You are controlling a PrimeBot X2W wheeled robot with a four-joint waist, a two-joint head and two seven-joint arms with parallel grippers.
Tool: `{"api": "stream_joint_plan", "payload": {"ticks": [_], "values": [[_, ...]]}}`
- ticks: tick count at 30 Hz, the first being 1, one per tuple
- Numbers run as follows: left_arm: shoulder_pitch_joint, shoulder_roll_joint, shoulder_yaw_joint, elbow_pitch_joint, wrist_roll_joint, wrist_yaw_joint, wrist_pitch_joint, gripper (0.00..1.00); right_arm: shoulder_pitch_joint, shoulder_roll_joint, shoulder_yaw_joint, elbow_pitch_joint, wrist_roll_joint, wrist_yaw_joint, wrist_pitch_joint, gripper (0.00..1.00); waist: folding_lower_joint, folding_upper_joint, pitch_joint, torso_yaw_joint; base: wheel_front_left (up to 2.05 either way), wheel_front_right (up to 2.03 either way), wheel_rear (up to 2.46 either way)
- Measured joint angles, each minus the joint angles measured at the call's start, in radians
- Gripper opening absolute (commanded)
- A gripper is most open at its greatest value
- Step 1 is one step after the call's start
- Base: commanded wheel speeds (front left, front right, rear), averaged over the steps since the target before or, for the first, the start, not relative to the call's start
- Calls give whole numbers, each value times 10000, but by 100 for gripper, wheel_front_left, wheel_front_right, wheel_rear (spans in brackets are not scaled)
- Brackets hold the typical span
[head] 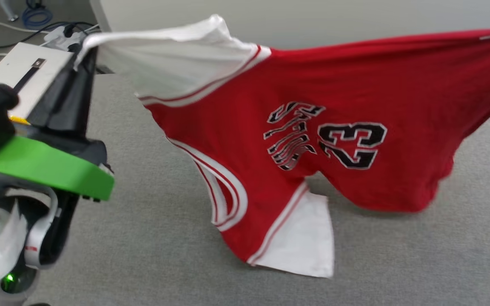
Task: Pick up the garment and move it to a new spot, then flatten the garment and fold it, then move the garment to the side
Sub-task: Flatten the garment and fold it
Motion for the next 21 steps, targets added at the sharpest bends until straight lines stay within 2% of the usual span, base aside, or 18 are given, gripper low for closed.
{"api": "stream_joint_plan", "payload": {"ticks": [7,11,12,13,17,21], "values": [[-1580,92,669,-19,403,10,-382,0,-577,140,-244,-696,-163,0,-232,0,0,0,240,-431,0,0,0],[-2649,326,836,334,466,-393,-387,0,-1141,236,-359,-825,-370,2,-485,0,0,0,607,-555,0,0,0],[-2990,387,865,472,481,-546,-370,0,-1346,249,-376,-832,-439,2,-554,0,0,0,736,-586,0,0,0],[-3980,571,849,943,495,-1080,-245,0,-1961,232,-399,-780,-713,2,-756,0,0,0,1144,-658,0,0,0],[-5408,903,642,1804,700,-1923,113,0,-2956,94,-368,-456,-1022,4,-1022,0,0,0,1830,-731,0,0,0],[-6887,982,337,2882,823,-2801,424,0,-4023,-65,-253,299,-1306,13,-1398,0,0,0,2608,-794,0,0,0]]}}
